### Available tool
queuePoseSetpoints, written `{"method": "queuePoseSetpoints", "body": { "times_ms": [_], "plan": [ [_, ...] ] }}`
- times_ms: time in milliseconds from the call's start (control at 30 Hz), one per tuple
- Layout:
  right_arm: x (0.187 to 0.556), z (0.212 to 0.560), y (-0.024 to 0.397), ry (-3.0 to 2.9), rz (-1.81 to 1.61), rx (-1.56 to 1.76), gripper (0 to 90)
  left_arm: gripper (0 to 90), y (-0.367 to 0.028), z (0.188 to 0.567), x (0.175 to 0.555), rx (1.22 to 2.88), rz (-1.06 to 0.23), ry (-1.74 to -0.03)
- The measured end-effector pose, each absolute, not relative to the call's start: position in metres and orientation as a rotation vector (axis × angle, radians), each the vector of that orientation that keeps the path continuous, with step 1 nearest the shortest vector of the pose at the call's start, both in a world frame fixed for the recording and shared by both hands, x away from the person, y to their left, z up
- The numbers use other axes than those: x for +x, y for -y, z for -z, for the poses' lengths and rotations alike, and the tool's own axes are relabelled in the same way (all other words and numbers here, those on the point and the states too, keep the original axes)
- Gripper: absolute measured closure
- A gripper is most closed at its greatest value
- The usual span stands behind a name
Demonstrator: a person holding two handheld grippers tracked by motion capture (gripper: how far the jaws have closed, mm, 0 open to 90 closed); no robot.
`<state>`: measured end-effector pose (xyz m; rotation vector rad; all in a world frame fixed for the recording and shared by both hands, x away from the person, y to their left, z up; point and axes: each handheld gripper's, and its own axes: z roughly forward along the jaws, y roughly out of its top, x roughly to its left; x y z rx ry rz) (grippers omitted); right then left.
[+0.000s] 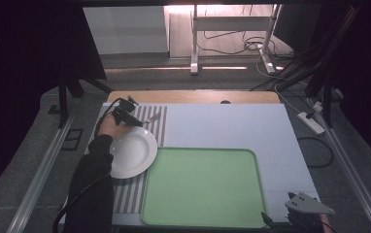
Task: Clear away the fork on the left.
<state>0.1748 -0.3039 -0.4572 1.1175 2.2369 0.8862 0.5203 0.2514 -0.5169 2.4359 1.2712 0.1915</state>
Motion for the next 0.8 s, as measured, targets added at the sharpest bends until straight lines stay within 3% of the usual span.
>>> {"method": "queuePoseSetpoints", "body": {
  "times_ms": [167,267,800],
  "plan": [
    [0.175,0.457,0.304,-2.238,-0.885,1.118,0.0,79.2,-0.266,0.518,0.516,2.408,-0.171,-1.281],
    [0.175,0.457,0.304,-2.237,-0.884,1.117,0.0,83.9,-0.268,0.518,0.513,2.405,-0.168,-1.269],
    [0.175,0.457,0.303,-2.237,-0.883,1.117,0.0,84.2,-0.302,0.483,0.500,2.352,-0.205,-1.320]
  ]
}}
